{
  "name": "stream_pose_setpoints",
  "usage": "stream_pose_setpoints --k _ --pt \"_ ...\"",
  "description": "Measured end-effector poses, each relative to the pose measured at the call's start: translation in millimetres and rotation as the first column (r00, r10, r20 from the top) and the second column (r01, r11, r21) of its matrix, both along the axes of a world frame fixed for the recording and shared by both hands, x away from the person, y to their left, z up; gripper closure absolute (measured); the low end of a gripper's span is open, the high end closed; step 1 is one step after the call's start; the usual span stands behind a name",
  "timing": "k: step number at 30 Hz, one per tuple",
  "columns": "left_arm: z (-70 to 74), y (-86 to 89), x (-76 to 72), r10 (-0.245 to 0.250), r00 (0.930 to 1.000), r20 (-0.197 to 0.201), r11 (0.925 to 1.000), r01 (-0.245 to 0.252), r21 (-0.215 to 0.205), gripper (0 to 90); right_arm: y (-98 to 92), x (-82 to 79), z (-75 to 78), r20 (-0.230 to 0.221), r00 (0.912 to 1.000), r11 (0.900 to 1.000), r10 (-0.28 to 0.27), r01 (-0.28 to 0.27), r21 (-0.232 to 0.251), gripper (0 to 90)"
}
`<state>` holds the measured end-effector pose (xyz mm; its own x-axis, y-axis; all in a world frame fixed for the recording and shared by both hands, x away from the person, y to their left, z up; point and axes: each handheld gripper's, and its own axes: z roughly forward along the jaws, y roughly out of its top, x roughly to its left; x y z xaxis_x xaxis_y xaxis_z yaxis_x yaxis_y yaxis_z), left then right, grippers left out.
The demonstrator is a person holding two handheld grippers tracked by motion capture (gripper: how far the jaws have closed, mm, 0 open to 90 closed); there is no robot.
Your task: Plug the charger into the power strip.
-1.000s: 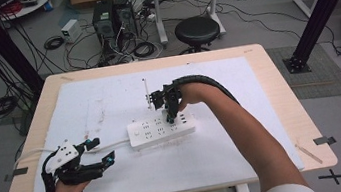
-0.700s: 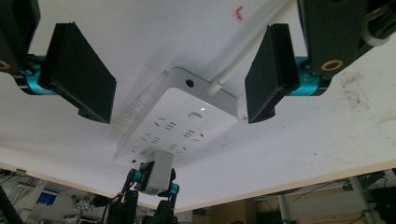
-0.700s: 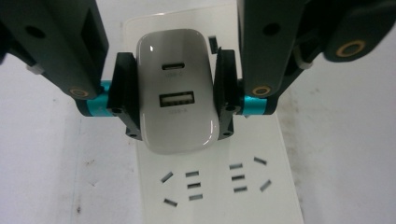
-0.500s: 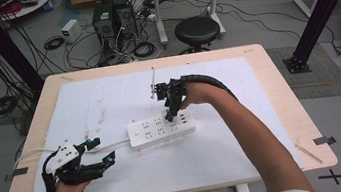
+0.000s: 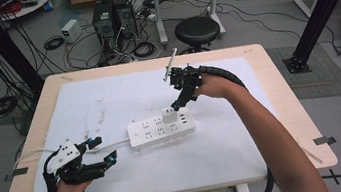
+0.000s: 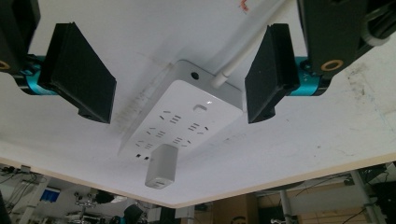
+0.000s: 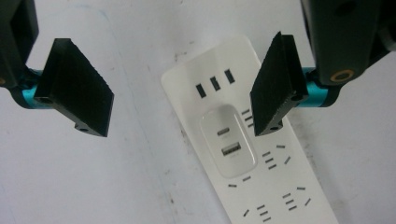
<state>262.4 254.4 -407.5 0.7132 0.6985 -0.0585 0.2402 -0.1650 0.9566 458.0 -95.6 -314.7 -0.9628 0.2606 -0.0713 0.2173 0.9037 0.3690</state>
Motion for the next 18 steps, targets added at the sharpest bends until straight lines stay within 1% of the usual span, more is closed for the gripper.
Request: stream_pose_setpoints --k 2,3,5,6,8,9,10,12,14,15,16,17,18 --pt "0.8 -2.3 0.8 -0.007 1.0000 0.005 1.0000 0.007 -0.001 24.9 -5.6 -3.6 2.7 0.001 0.9999 1.000 0.013 -0.013 0.006 22.1" --pt "0.9 -3.3 0.8 -0.008 1.0000 0.004 1.0000 0.008 -0.004 24.8 -10.1 -4.9 4.1 0.011 0.9999 1.000 0.003 -0.003 0.014 22.2" --pt "1.6 -4.6 1.8 -0.013 0.9999 0.007 0.9999 0.013 -0.001 24.8 -15.7 -6.3 5.3 -0.005 0.9998 1.000 -0.018 0.018 0.025 22.1" --pt "1.8 -5.3 2.1 -0.016 0.9999 0.007 0.9999 0.016 -0.003 24.8 -18.9 -6.7 5.2 -0.006 0.9998 0.999 -0.020 0.020 0.034 21.8" --pt "2.1 -6.1 3.0 -0.019 0.9998 0.009 0.9998 0.019 -0.005 24.9 -25.0 -10.1 5.4 -0.004 0.9997 0.999 -0.022 0.023 0.034 20.5" --pt "2.1 -6.1 3.0 -0.019 0.9998 0.009 0.9998 0.019 -0.005 24.9 -25.0 -10.1 5.4 -0.004 0.9997 0.999 -0.022 0.023 0.034 20.5" --pt "2.3 -6.7 4.1 -0.021 0.9997 0.010 0.9998 0.021 -0.006 24.9 -28.1 -11.6 5.4 -0.008 0.9997 0.999 -0.023 0.024 0.043 18.4" --pt "2.0 -7.0 5.3 -0.021 0.9997 0.011 0.9997 0.022 -0.007 24.8 -39.5 -18.2 6.8 0.013 0.9984 0.997 -0.055 0.055 0.056 12.3" --pt "1.8 -7.7 6.6 -0.025 0.9997 0.009 0.9996 0.025 -0.010 24.8 -48.7 -23.1 7.1 0.028 0.9966 0.995 -0.078 0.076 0.069 12.2" --pt "1.8 -7.7 6.6 -0.025 0.9997 0.009 0.9996 0.025 -0.010 24.8 -48.7 -23.1 7.1 0.028 0.9966 0.995 -0.078 0.076 0.069 12.2" --pt "2.1 -8.5 8.0 -0.026 0.9996 0.012 0.9996 0.026 -0.011 24.8 -54.2 -25.6 6.7 0.032 0.9953 0.993 -0.091 0.088 0.076 12.2" --pt "2.1 -8.9 8.2 -0.026 0.9996 0.012 0.9996 0.026 -0.013 24.8 -65.9 -30.7 5.5 0.037 0.9925 0.989 -0.116 0.112 0.092 12.2" --pt "2.2 -9.7 8.6 -0.024 0.9996 0.014 0.9996 0.024 -0.016 24.8 -69.0 -31.6 5.1 0.040 0.9921 0.989 -0.119 0.115 0.093 12.2"
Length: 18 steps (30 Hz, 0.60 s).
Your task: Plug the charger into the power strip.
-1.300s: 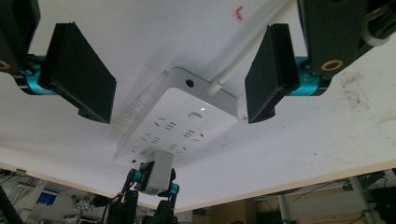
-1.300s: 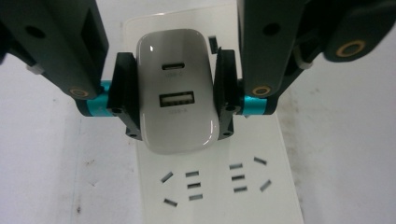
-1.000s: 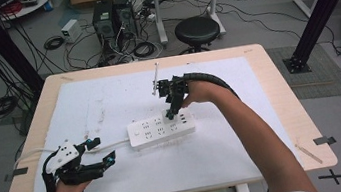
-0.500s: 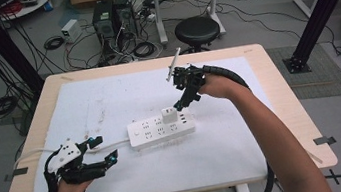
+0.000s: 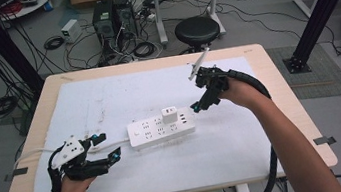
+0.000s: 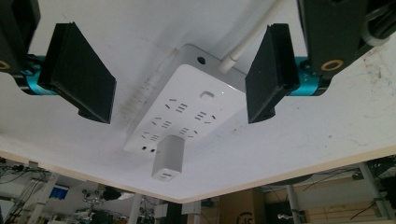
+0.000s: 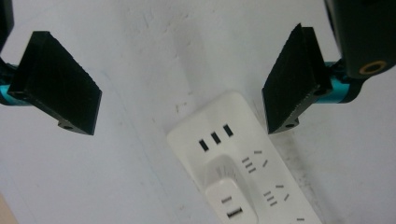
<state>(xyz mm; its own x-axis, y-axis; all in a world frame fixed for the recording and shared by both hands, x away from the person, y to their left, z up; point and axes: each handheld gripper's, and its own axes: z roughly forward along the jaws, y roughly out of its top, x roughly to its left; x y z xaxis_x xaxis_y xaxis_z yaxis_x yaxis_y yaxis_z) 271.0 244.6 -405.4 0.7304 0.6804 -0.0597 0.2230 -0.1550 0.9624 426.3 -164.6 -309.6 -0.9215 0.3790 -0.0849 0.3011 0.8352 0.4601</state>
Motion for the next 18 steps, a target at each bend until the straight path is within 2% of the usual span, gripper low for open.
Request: stream_pose_setpoints --k 3,7,18 --pt "0.2 -2.3 1.6 -0.006 1.0000 0.002 1.0000 0.006 0.005 24.8 -18.5 -7.8 -1.7 0.004 0.9993 0.999 -0.037 0.037 0.020 12.2" --pt "0.5 -4.0 3.1 -0.009 0.9999 0.006 0.9999 0.009 0.008 24.8 -38.5 -18.9 -4.0 0.038 0.9955 0.995 -0.087 0.085 0.052 12.2" --pt "3.4 0.6 9.7 -0.005 0.9998 0.018 1.0000 0.005 0.002 24.8 -79.2 -45.1 -25.4 0.043 0.9824 0.978 -0.182 0.176 0.114 12.3"
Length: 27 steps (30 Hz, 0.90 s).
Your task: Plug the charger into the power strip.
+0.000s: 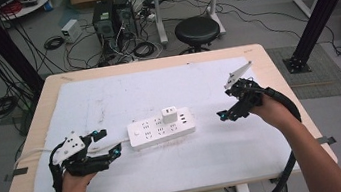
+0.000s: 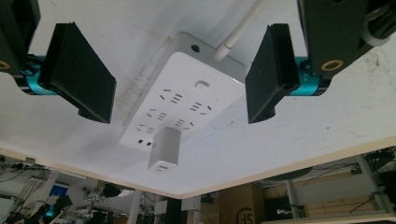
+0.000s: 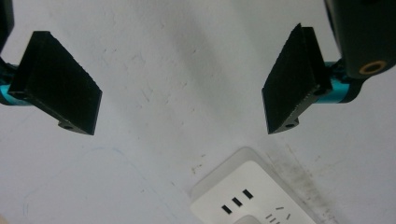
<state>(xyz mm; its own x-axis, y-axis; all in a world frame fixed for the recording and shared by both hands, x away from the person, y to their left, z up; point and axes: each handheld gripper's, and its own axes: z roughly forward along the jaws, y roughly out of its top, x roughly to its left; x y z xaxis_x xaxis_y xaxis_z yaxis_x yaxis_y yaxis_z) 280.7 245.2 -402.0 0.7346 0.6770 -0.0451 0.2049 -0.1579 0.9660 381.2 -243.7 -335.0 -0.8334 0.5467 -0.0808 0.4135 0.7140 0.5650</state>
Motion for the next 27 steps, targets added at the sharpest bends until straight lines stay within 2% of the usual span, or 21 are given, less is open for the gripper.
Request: stream_pose_setpoints --k 5,14,18,27 --pt "0.7 1.3 2.2 -0.005 1.0000 0.000 1.0000 0.005 0.000 24.8 -10.9 -9.5 -5.5 0.005 0.9991 0.999 -0.042 0.042 0.021 12.3" --pt "2.9 2.8 1.6 -0.005 1.0000 0.004 1.0000 0.005 0.001 24.8 -21.4 -25.2 -16.2 0.014 0.9974 0.997 -0.071 0.071 0.043 12.3" --pt "4.1 2.7 1.4 -0.009 0.9999 0.007 1.0000 0.009 0.004 24.8 -25.6 -29.4 -20.7 0.021 0.9958 0.994 -0.090 0.088 0.068 12.3" --pt "5.5 2.3 2.2 -0.002 1.0000 0.010 1.0000 0.002 0.002 24.8 -32.1 -32.8 -29.6 0.021 0.9935 0.990 -0.112 0.110 0.091 12.3"
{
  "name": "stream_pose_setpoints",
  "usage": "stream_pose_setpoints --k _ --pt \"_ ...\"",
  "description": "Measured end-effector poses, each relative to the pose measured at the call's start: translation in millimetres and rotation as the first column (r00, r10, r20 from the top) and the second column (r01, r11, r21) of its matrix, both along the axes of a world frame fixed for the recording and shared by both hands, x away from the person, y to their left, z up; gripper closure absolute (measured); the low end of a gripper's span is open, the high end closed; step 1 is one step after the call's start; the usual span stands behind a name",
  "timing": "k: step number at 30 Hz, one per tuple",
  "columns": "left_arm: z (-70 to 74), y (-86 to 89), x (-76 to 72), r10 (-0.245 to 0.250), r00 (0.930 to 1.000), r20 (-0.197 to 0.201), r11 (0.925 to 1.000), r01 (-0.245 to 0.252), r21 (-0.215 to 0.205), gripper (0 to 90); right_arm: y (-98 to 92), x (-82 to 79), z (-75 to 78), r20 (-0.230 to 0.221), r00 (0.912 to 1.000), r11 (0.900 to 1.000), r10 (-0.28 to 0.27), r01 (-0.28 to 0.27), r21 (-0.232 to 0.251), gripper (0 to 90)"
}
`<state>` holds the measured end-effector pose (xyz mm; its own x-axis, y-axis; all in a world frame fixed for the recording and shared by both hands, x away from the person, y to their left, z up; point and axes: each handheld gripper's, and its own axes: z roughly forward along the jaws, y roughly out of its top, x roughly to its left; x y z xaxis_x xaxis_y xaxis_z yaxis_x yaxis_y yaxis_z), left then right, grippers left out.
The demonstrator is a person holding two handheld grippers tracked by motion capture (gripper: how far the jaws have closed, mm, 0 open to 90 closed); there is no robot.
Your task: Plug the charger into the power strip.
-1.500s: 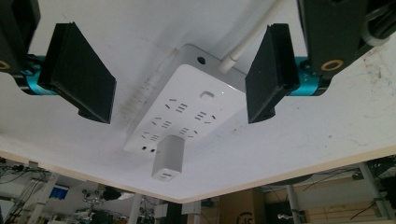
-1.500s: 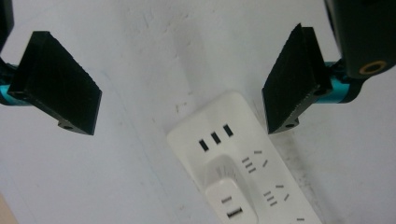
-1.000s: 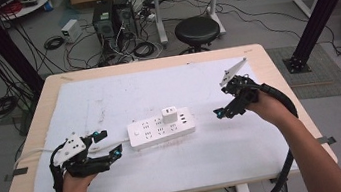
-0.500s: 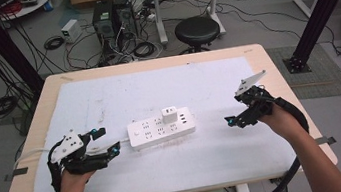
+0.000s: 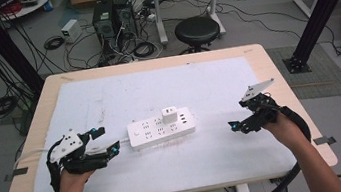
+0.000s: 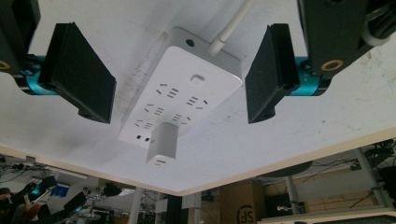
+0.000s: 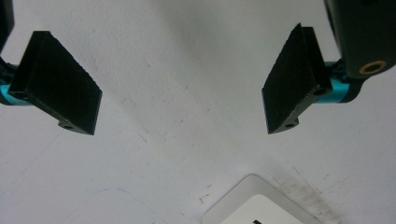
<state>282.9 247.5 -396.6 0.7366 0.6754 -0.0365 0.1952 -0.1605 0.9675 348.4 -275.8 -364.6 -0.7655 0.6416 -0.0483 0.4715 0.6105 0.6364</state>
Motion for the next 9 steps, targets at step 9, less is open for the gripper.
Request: stream_pose_setpoints --k 9 --pt "-0.6 -1.0 -0.4 0.002 1.0000 0.001 1.0000 -0.002 -0.006 24.8 -6.5 -5.5 -4.4 0.020 0.9982 0.997 -0.056 0.055 0.046 12.3"
